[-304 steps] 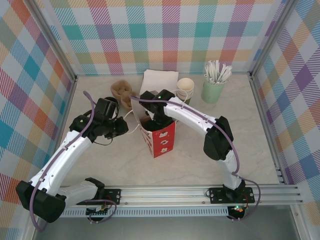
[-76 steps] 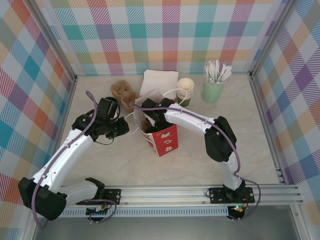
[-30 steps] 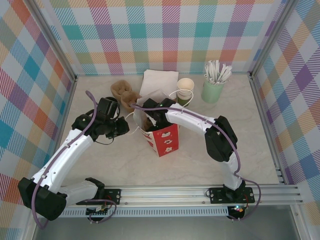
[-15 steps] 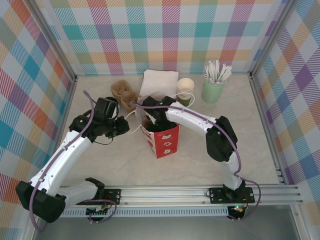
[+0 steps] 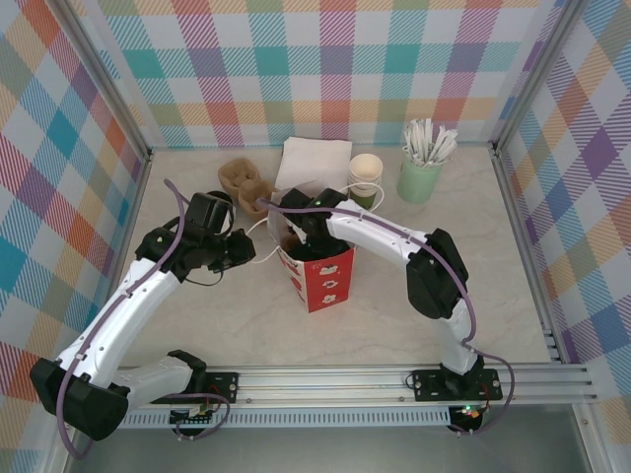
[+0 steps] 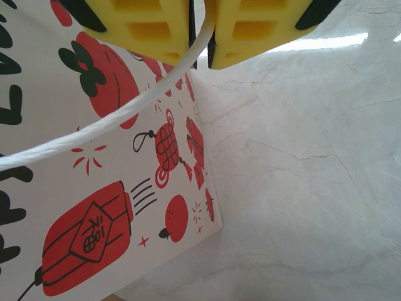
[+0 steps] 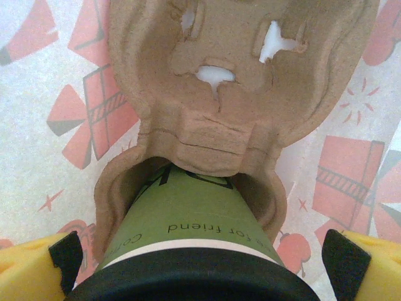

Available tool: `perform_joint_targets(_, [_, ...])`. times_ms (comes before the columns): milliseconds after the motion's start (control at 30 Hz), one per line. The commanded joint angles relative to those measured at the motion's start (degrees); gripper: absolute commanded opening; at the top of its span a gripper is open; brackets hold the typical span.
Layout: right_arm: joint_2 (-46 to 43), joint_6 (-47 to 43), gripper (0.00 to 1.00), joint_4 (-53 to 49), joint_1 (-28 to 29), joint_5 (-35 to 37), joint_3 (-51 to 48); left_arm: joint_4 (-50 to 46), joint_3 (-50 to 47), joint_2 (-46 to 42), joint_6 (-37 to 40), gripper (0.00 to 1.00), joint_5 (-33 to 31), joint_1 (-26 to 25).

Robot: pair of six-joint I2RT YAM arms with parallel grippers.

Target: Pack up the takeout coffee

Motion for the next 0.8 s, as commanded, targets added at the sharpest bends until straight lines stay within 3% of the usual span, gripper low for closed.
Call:
perform_joint_targets(0, [-2.4,0.6,1.0,-1.3,-0.1,-0.4,1.1,0.0,1.5,-0.7,0.5,0.16,0.0,-0.3])
perform_joint_targets(767, [-2.7,0.5,1.0,-1.8,0.0,-0.5,1.9,0.1,1.8,-0.1,0.6,0.16,0.0,-0.4])
